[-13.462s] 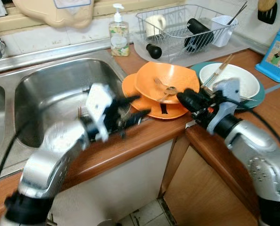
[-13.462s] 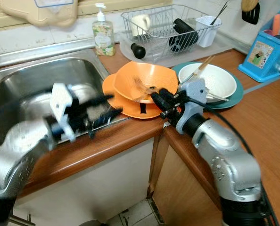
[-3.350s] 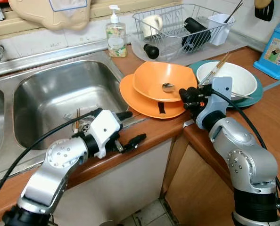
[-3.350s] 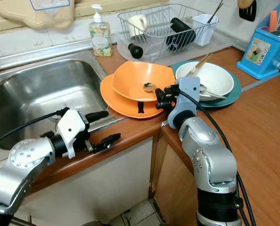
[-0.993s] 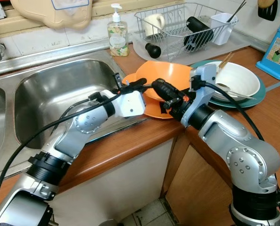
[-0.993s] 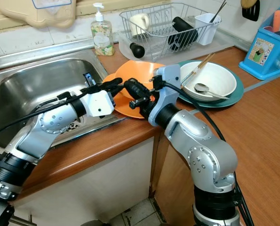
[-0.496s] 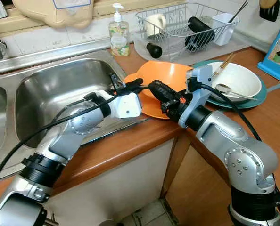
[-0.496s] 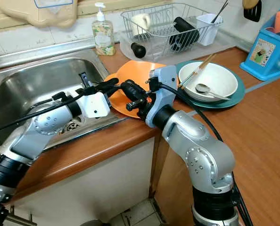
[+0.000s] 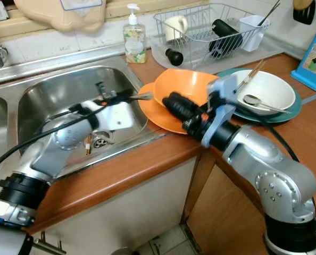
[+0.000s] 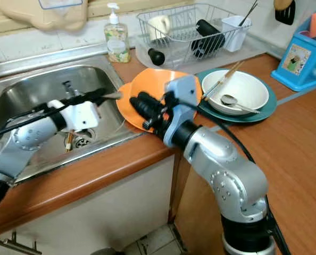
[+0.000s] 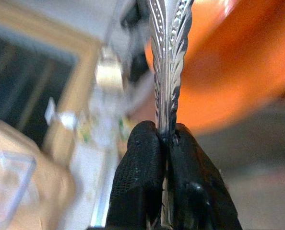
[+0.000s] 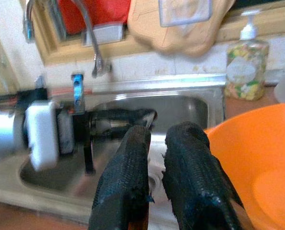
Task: Kitchen organization
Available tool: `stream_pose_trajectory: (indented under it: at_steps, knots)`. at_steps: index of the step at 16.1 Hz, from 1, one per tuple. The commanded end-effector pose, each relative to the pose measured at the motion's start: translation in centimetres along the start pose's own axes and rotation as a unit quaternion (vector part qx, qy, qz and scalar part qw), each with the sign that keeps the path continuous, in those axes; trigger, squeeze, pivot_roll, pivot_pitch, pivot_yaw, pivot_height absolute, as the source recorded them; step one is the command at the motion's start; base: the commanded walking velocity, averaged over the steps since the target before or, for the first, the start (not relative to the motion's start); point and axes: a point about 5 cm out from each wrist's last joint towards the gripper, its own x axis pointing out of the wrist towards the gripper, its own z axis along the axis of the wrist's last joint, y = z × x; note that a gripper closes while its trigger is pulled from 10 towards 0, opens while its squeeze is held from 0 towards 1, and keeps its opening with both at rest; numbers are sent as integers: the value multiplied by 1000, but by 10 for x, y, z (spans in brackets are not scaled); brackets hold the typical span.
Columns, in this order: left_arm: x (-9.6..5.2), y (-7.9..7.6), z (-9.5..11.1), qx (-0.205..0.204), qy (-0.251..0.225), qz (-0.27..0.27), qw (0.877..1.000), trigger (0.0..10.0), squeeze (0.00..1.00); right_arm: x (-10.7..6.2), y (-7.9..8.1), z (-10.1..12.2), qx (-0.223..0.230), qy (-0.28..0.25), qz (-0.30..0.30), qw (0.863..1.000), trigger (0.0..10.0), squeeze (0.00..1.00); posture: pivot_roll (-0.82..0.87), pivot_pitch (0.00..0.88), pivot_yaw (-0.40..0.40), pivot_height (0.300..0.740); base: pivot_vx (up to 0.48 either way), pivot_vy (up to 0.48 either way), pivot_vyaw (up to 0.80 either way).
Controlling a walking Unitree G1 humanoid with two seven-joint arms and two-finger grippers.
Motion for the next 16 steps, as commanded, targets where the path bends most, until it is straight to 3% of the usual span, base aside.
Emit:
stream_pose_trajectory:
  at_steps: [1, 2, 3, 4, 7, 8, 9, 10, 11, 12, 16]
  knots:
    - [-2, 8, -12, 4, 30, 12, 999, 0, 0, -1, 5, -1, -22, 12, 13, 1000, 10000, 0, -121, 0, 53, 740, 0, 0, 0]
    - [-3, 7, -27, -8, 65, 10, 998, 392, 0, -1, 8, -6, -46, 38, 27, 998, 10000, 0, -127, 0, 55, 740, 0, 0, 0]
    - [-5, 5, -43, -14, 102, 3, 995, 4314, 0, -2, 13, -10, -63, 55, 50, 995, 10000, 0, -127, 0, 55, 740, 0, 0, 0]
    - [-5, -1, -56, -37, 139, -19, 989, 10000, 0, -2, 15, -12, -64, 64, 59, 994, 10000, 0, -126, 0, 50, 740, 0, 0, 0]
    - [-4, -22, -79, -99, 216, -89, 967, 10000, 0, 1, 13, -18, -70, 82, 53, 993, 10000, 0, -140, 0, 52, 740, 0, 0, 0]
    - [-4, -25, -82, -103, 225, -100, 964, 10000, 0, 1, 13, -19, -72, 84, 53, 992, 10000, 0, -140, 0, 53, 740, 0, 0, 0]
    - [-6, -34, -91, -111, 258, -136, 950, 10000, 0, 1, 13, -22, -72, 92, 48, 992, 10000, 0, -146, 0, 60, 740, 0, 0, 0]
    - [-6, -34, -93, -110, 262, -141, 948, 10000, 0, 1, 13, -23, -72, 93, 47, 992, 10000, 0, -146, 0, 60, 740, 0, 0, 0]
    - [-8, -38, -96, -130, 275, -156, 940, 10000, 851, 1, 14, -23, -71, 91, 46, 992, 10000, 0, -149, 0, 63, 740, 0, 0, 0]
    - [-9, -39, -97, -137, 279, -162, 937, 10000, 1000, 1, 15, -23, -70, 89, 46, 992, 10000, 0, -149, 0, 64, 740, 0, 0, 0]
    - [-12, -42, -102, -140, 289, -181, 930, 10000, 1000, 2, 16, -24, -72, 84, 45, 993, 10000, 0, -148, 0, 66, 740, 0, 0, 0]
